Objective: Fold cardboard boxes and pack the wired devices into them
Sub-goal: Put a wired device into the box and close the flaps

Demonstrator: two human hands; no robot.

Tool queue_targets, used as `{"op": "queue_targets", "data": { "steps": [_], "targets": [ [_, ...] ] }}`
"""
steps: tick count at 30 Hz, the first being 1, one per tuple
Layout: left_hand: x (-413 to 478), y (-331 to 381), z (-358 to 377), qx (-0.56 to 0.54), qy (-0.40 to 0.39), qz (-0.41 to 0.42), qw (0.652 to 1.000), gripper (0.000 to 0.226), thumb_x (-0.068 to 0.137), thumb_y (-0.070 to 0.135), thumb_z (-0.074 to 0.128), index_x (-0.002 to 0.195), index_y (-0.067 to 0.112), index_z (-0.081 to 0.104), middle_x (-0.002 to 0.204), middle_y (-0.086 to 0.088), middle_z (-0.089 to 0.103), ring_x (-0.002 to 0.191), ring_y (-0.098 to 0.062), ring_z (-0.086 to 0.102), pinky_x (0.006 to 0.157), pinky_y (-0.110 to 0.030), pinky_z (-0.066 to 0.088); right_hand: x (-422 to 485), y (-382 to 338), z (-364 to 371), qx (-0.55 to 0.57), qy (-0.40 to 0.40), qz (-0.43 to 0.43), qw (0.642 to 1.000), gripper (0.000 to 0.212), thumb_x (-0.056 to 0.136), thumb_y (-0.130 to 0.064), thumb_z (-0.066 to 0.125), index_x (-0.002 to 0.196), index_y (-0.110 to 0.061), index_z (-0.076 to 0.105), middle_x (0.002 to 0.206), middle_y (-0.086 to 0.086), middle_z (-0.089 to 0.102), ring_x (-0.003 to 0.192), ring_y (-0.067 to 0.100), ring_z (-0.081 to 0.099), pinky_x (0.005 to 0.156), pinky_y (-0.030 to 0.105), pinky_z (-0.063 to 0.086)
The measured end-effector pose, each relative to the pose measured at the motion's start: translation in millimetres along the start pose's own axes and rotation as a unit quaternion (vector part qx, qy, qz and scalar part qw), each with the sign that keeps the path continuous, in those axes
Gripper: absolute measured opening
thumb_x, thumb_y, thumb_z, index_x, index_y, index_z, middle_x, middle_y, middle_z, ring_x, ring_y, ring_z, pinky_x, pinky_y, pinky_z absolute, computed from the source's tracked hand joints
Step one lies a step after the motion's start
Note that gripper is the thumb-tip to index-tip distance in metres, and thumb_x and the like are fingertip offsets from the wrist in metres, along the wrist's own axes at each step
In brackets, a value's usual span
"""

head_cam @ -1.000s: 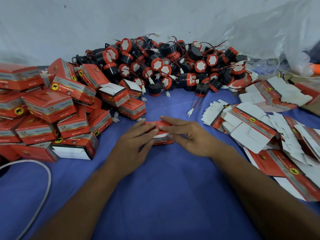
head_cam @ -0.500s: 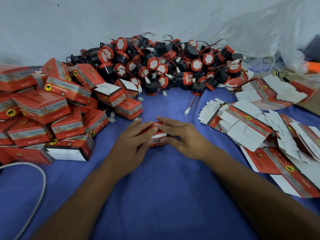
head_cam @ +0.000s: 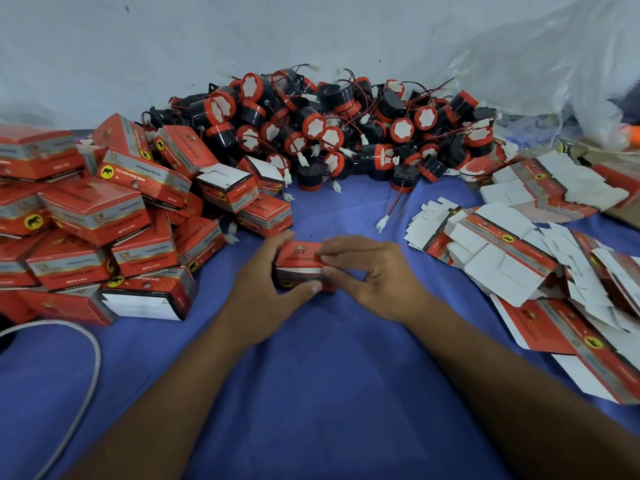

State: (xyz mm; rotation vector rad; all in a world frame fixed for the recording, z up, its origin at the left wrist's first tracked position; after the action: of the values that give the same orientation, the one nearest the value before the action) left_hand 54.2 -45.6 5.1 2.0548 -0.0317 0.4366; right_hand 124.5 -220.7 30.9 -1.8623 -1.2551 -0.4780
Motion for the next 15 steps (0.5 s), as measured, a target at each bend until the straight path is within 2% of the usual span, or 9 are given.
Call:
{"op": "queue_targets", "data": {
  "steps": [3,7,10,12,15],
  "targets": [
    [0.6,-0.8,3.7,0.063,-0.027,0.041,0.997,0.062,0.084,0.020,0.078,0.135,0.038,0.049,0.154,0.010,0.034,0.144,-0.011,0.034,0.114,-0.037,0.038,2.7,-3.5,0.5,-0.048,-0.024,-0.043,0.998,0.013,0.088,-0.003,0.073,0.098,0.004,0.077,0.108,0.014,0.075,0.101,0.031,0.072,0.084,0.047,0.059],
    [4.3,-5.2,0.1,0.073,-0.022,0.034,0.997,0.054,0.087,0.010,0.074,0.137,0.020,0.056,0.159,-0.003,0.031,0.143,-0.007,0.030,0.113,-0.018,0.033,3.0,-3.1,0.4,-0.065,-0.041,-0.061,0.995,0.014,0.090,-0.005,0.073,0.103,0.000,0.078,0.112,0.011,0.074,0.099,0.030,0.072,0.083,0.046,0.057],
    [5.0,-5.9,-0.1,0.084,-0.024,0.039,0.995,0.052,0.088,0.007,0.072,0.136,0.018,0.056,0.158,-0.004,0.032,0.143,-0.010,0.032,0.110,-0.009,0.030,2.6,-2.7,1.1,-0.063,-0.035,-0.059,0.996,0.015,0.091,-0.004,0.071,0.105,0.001,0.077,0.113,0.010,0.074,0.098,0.029,0.072,0.082,0.044,0.058],
    [4.8,-3.6,-0.5,0.075,-0.025,0.042,0.996,0.049,0.089,0.005,0.070,0.135,0.017,0.057,0.157,-0.003,0.034,0.144,-0.013,0.033,0.111,-0.013,0.032,0.4,-1.4,0.2,-0.076,-0.020,-0.044,0.996,0.016,0.092,-0.004,0.070,0.106,0.001,0.076,0.114,0.011,0.074,0.100,0.027,0.073,0.082,0.043,0.059],
    [1.5,2.5,-1.0,0.075,-0.027,0.082,0.993,0.042,0.091,0.014,0.070,0.132,0.017,0.061,0.146,0.004,0.048,0.136,-0.012,0.044,0.111,-0.036,0.042,-2.5,-0.2,-1.3,-0.075,0.021,-0.026,0.997,0.015,0.091,0.000,0.070,0.105,0.002,0.076,0.113,0.012,0.074,0.101,0.024,0.073,0.086,0.040,0.059]
  ]
}}
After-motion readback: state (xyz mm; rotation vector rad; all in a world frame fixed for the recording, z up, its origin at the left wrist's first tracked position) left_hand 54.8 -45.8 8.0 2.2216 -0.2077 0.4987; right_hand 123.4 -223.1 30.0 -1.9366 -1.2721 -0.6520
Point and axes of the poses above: each hand's wrist, its own x-axis towards the middle knuckle, its own z-axis out of the palm, y = z × x, the point moved 4 cm from there along x, towards the middle knuckle
